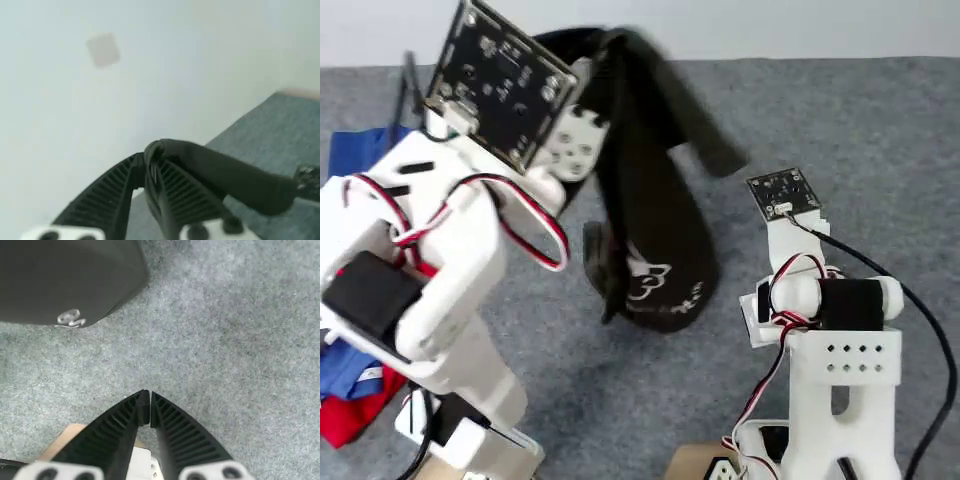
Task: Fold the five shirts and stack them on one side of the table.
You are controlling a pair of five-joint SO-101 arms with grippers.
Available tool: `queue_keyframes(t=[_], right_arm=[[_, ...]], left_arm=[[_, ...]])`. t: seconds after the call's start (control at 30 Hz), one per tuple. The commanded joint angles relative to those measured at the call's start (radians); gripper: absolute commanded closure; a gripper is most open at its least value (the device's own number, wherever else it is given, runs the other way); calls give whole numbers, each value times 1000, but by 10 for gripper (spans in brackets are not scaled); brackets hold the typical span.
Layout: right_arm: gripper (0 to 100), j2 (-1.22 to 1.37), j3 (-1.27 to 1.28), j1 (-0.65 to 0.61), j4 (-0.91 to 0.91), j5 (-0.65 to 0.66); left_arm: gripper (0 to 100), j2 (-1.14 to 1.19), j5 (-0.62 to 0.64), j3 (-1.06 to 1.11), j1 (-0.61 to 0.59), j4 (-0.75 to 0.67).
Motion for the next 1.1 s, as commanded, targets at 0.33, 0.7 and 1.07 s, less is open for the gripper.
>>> queue_keyframes(t=[0.33, 0.7, 1.07], right_arm=[[990, -25, -123, 4, 28, 11], [990, -18, -146, -38, -71, 14], [990, 216, -169, -314, -213, 12]], left_arm=[[997, -364, -222, 822, -434, 32], [997, -713, -423, 1527, -597, 18], [997, -829, -434, 1844, -761, -92]])
